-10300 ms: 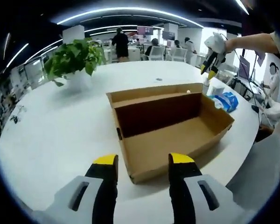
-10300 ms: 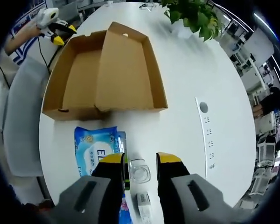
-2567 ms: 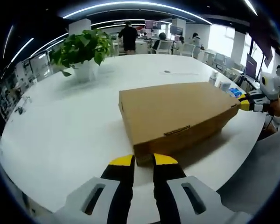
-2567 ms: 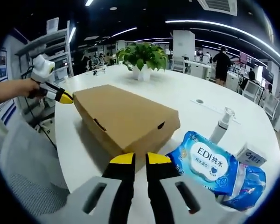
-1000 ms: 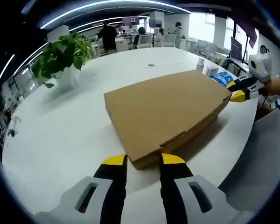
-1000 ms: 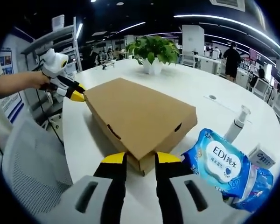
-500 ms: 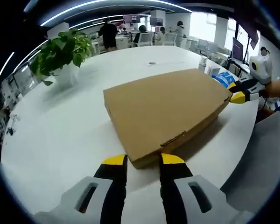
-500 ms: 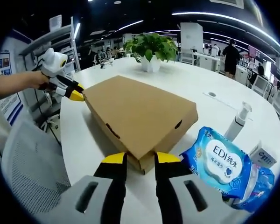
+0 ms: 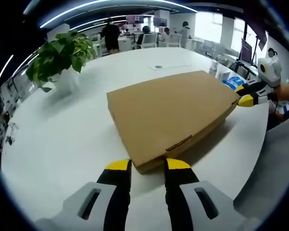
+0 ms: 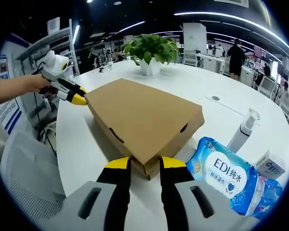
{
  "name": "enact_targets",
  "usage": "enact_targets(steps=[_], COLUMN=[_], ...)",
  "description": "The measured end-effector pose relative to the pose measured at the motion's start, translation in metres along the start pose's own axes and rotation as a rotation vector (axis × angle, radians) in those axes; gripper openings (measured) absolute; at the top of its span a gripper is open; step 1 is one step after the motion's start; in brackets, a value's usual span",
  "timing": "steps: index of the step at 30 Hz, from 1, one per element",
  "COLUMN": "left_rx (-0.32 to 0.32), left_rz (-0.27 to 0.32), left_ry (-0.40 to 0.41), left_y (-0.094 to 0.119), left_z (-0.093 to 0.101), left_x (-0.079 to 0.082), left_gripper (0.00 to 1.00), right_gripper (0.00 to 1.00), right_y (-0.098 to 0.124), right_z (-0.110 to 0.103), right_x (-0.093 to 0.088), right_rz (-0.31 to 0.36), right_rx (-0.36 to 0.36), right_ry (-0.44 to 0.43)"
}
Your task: Operate the shoe box by opening the lid, removing the specified soft item, and placing it in the target area until the item is outside and the box remains undamaged.
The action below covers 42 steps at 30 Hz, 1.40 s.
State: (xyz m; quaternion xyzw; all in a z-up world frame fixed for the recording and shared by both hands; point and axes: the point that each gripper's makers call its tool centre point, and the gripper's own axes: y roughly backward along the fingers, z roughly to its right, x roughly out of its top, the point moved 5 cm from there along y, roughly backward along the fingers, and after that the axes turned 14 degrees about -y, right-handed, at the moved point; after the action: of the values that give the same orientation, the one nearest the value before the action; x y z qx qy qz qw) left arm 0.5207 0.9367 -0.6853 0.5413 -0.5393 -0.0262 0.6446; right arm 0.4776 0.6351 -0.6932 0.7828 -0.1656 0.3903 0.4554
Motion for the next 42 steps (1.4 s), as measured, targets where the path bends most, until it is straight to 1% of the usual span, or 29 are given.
enact_targets(steps=[10,15,25,28,31,34,38,42], left_rx=[-0.004,-0.004,0.002,0.009,0.031,0.038,0.044,0.051], left_rz=[0.002,0.002,0.012,0.014,0.021,0.022,0.039,0.058], left_ry=[-0.001,0.001,0.013,0.037,0.053,0.049,0.04,0.04], left_y=[-0.013,-0.018,-0.019,-0.019,-0.017,-0.012,-0.001,0.009], left_z=[-0.008,-0.009,-0.009,-0.008,-0.006,-0.002,0.005,0.014], left_x=[0.012,0.018,0.019,0.018,0.017,0.017,0.018,0.019], left_gripper=[0.25,0.25,0.25,0.25,0.27,0.35,0.37,0.42], right_gripper=[0.21,0.22,0.22,0.22,0.26,0.32,0.38,0.42], right_y=[-0.007,-0.008,-0.009,-0.009,-0.008,-0.001,0.012,0.028], right_z=[0.014,0.02,0.024,0.023,0.023,0.024,0.027,0.032], right_x=[0.011,0.014,0.016,0.016,0.015,0.016,0.018,0.015], right_rz=[0.004,0.004,-0.003,-0.002,0.004,0.019,0.052,0.073], right_rx=[-0.014,-0.021,-0.02,-0.023,-0.042,-0.053,-0.075,-0.101], right_ry=[-0.01,-0.012,-0.016,-0.016,-0.01,-0.014,-0.011,0.001])
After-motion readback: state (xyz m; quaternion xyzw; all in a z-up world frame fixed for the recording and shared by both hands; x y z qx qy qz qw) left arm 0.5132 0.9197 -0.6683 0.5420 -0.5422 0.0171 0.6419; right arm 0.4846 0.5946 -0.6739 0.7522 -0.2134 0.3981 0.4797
